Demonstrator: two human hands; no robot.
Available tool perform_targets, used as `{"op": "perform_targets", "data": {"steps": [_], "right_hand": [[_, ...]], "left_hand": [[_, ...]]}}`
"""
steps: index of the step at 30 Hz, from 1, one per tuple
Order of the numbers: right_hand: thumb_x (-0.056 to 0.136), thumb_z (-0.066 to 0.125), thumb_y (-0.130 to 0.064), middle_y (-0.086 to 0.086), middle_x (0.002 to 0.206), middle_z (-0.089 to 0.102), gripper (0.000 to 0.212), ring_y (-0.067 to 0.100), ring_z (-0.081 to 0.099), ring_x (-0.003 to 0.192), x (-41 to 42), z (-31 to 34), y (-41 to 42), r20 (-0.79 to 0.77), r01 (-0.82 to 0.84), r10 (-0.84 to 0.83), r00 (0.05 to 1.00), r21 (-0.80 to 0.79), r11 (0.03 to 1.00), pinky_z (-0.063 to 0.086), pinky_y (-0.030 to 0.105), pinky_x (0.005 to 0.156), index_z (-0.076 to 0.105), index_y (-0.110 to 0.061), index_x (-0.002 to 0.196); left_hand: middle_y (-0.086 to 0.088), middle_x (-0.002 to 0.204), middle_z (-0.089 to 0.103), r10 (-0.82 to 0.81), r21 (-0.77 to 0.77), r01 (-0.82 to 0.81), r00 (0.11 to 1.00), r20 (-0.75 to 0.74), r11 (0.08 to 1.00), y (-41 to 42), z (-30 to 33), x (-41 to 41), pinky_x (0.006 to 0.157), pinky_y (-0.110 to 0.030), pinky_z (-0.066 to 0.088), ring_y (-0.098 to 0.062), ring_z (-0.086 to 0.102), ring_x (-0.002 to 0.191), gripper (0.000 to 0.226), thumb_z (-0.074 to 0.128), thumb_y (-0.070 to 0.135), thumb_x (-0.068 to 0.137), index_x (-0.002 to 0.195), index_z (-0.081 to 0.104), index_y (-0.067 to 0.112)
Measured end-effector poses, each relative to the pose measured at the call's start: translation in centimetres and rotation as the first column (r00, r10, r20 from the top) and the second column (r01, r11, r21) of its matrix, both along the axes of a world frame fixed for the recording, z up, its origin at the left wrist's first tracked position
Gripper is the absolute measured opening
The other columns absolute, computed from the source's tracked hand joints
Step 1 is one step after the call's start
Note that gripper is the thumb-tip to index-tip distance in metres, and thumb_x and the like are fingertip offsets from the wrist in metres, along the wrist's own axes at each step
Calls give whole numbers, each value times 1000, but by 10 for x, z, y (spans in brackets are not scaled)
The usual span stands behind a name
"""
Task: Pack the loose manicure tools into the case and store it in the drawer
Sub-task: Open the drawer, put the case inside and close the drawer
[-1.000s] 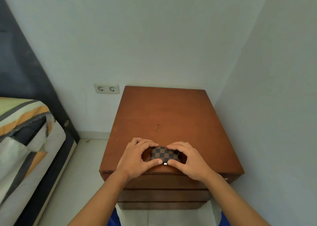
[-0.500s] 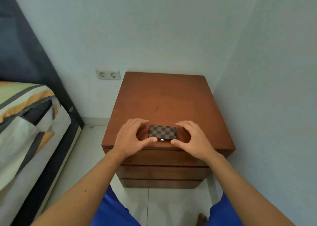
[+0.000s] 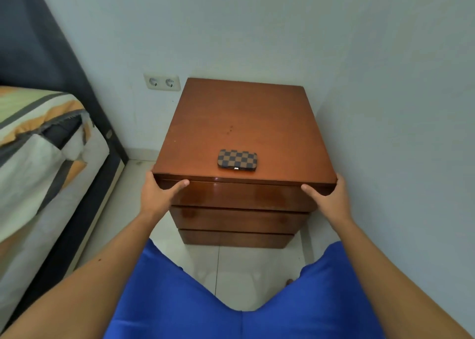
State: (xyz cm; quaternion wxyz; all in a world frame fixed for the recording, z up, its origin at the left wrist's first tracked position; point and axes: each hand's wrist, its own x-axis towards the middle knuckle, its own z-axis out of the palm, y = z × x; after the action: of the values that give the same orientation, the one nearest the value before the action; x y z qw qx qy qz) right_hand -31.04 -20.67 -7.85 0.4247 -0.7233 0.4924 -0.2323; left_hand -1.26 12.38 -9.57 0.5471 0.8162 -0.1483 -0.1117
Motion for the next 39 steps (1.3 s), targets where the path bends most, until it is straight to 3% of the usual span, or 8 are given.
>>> {"op": "perform_targets", "data": {"steps": [5,12,15,25,31,35,39], "right_hand": [[72,84,-66,4,141,64,95,27,61,131,-10,-4,17,-8,91,-92,996,-22,996,50,49,111,50,-16,146],[89,74,-56,10,146,61,77,28,57,135,-42,5,51,-92,-23,16,996,-85,996,47,42,112,56,-8,147],[91,71,-58,10,149,58,77,28,55,137,-58,6,67,-124,-36,24,992,-94,995,46,43,113,53,-10,149],[93,69,-57,10,151,55,76,29,53,139,-86,3,93,-168,-78,56,984,-126,989,47,46,113,50,-11,151],[93,71,-53,11,150,55,73,31,53,138,-94,-1,97,-170,-70,50,984,-117,991,48,47,112,51,-13,150],[90,75,-52,7,162,43,77,28,38,152,-79,8,97,-144,-81,53,988,-201,976,40,53,120,47,-19,153],[91,74,-50,0,166,39,74,18,26,158,-27,33,96,-133,-240,207,969,-316,918,29,47,127,47,-20,154]], "left_hand": [[9,136,66,-9,8,9,1000,-7,1000,20,-5,-14,108,-45,53,-16,63,124,90,88,62,73,149,49,32],[-4,151,56,9,91,-11,1000,27,996,50,-4,-47,114,-41,45,-25,54,137,91,83,57,80,155,45,20],[-1,147,60,0,81,-5,998,59,997,69,-4,-63,113,-40,47,-22,58,133,84,82,60,82,151,50,24],[-8,141,64,6,68,-13,995,97,998,94,2,-91,109,-30,44,-24,61,130,68,81,41,88,146,57,16],[-2,134,69,-13,61,7,996,89,998,106,3,-93,110,-39,51,-20,65,123,67,82,49,84,142,62,22],[0,136,69,-54,94,45,994,98,995,106,16,-79,109,-42,53,-17,64,124,72,82,57,79,141,62,23],[-1,142,64,-74,123,51,980,187,991,76,43,-52,110,-36,46,-18,59,129,69,79,55,86,143,59,20]]}}
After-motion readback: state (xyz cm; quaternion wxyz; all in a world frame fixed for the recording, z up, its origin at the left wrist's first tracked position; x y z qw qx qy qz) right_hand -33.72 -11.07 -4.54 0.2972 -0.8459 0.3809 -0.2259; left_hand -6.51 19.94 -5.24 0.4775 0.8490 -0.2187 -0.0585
